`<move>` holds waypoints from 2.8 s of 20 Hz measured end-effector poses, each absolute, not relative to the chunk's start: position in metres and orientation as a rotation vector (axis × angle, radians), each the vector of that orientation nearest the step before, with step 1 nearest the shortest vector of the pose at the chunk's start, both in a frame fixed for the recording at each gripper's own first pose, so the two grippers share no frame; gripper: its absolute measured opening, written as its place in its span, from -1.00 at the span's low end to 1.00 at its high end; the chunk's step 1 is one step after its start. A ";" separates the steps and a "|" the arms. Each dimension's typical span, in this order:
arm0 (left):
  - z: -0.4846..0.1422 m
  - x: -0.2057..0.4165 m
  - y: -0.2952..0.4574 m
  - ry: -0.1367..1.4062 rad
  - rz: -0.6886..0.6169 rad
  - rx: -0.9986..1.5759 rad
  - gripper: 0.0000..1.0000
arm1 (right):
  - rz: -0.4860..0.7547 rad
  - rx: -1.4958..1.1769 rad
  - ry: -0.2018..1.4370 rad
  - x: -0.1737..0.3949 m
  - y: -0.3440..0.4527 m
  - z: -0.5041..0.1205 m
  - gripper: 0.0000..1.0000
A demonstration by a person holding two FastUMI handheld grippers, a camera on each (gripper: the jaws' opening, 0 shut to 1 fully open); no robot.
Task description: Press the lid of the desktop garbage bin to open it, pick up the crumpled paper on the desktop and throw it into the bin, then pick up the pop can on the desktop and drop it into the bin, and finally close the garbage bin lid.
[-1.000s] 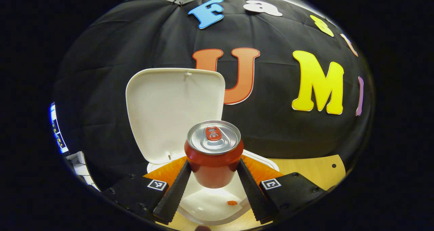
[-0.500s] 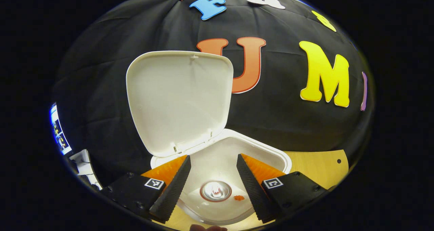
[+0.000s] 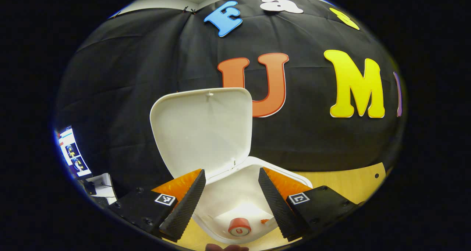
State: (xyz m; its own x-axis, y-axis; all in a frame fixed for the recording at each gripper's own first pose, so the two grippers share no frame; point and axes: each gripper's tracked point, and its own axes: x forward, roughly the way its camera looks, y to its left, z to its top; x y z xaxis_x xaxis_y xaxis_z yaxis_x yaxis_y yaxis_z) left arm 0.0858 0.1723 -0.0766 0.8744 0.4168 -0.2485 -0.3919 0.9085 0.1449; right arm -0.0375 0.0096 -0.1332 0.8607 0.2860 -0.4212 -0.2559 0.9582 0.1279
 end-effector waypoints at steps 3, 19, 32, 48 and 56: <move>-0.049 0.095 0.162 0.228 0.469 0.066 0.90 | 0.283 0.065 0.444 -0.037 0.000 -0.129 0.75; 0.057 0.162 0.240 0.201 0.791 -0.061 0.90 | 0.236 0.122 0.378 -0.019 -0.040 -0.079 0.75; 0.017 0.167 0.258 0.336 0.854 -0.093 1.00 | 0.229 0.142 0.355 -0.012 -0.049 -0.070 0.75; -0.083 0.083 0.136 0.423 0.771 -0.145 0.98 | 0.316 0.144 0.392 -0.040 -0.080 -0.086 0.75; -0.136 0.067 0.115 0.491 0.701 -0.115 0.96 | 0.307 0.138 0.424 -0.045 -0.082 -0.099 0.75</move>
State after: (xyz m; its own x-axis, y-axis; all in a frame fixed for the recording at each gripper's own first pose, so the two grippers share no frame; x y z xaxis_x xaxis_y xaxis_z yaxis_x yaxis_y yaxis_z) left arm 0.0670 0.1147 -0.1357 0.6558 0.5905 -0.4704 -0.6435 0.7630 0.0607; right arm -0.0451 -0.0815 -0.0993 0.8662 0.3210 -0.3830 -0.2638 0.9446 0.1952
